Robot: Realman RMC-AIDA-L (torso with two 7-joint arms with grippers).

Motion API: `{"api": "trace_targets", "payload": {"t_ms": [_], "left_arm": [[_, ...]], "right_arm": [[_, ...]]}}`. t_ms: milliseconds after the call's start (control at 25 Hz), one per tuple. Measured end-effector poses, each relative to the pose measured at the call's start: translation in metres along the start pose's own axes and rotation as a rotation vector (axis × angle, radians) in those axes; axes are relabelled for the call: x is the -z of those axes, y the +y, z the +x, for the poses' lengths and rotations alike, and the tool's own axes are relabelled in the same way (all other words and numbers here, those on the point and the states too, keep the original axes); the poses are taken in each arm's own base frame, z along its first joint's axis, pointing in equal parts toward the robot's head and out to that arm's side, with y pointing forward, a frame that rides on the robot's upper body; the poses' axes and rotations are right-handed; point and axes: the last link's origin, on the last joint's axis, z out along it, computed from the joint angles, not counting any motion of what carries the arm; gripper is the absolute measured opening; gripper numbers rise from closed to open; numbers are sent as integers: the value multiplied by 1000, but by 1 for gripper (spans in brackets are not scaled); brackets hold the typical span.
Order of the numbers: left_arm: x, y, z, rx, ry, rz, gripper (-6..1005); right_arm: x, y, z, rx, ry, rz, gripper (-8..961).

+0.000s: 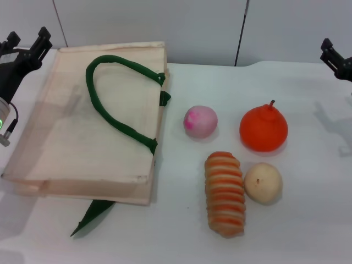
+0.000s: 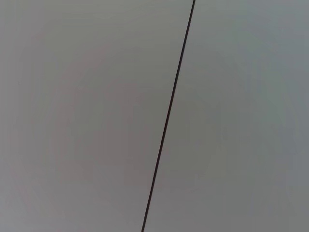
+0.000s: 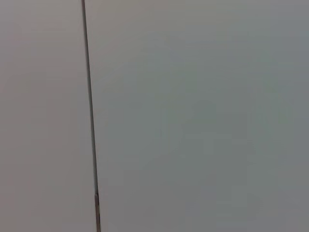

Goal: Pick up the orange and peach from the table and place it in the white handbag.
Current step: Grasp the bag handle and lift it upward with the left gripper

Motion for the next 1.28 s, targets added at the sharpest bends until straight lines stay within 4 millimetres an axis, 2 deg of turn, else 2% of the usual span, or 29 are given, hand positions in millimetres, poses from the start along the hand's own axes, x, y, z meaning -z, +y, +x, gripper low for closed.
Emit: {"api": "trace_targets", "payload": {"t_ms": [800, 1040, 1280], "left_arm": [[0, 2, -1, 5, -8, -11, 801], [-5, 17, -8, -2, -84, -127, 798], [-13, 20, 1, 54, -153, -224, 795]], "right_arm": [[0, 0, 0, 1, 0, -1, 879], [3, -3, 1, -12, -1, -1, 879], [5, -5, 1, -11, 1, 2, 879]]}}
